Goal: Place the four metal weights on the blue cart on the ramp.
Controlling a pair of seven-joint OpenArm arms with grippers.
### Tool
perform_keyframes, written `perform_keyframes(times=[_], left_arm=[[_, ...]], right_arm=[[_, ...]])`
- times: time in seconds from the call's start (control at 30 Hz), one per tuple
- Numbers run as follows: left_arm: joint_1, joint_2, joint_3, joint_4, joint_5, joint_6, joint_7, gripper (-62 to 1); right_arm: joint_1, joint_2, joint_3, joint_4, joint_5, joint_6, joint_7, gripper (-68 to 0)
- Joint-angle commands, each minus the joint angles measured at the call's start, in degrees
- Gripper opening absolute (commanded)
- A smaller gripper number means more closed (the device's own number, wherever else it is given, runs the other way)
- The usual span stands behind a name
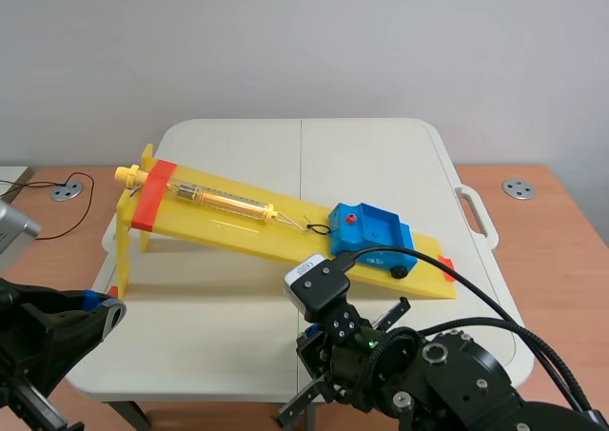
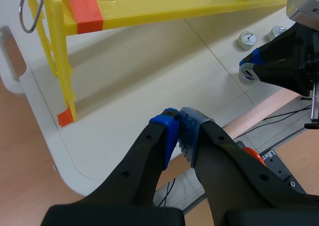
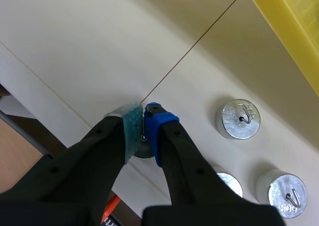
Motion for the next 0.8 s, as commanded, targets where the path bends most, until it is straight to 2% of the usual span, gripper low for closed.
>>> perform_keyframes(times=[0.0,0.1,0.2,0.53,0.77], left_arm=[[-0.8,0.3,-0.8,3.8,-4.2,-0.5,-5.5,-57.5],[-0.8,0.3,-0.8,3.8,-4.2,-0.5,-5.5,-57.5],[-0.8,0.3,-0.8,3.8,-4.2,-0.5,-5.5,-57.5],[-0.8,0.3,-0.8,3.8,-4.2,-0.5,-5.5,-57.5],[-0.8,0.3,-0.8,3.8,-4.2,-0.5,-5.5,-57.5]], right_arm=[[4.3,-0.7,-0.6,2.0,0.8,-1.0,4.1,-66.9],[4.3,0.0,-0.5,2.3,1.1,-1.0,5.0,-66.9],[4.0,1.6,-0.5,4.6,3.6,-0.8,4.6,-66.9],[-4.3,7.6,6.8,23.1,14.2,-0.3,-0.4,-66.9],[-10.5,8.6,15.8,33.1,24.6,5.3,-3.7,-66.9]])
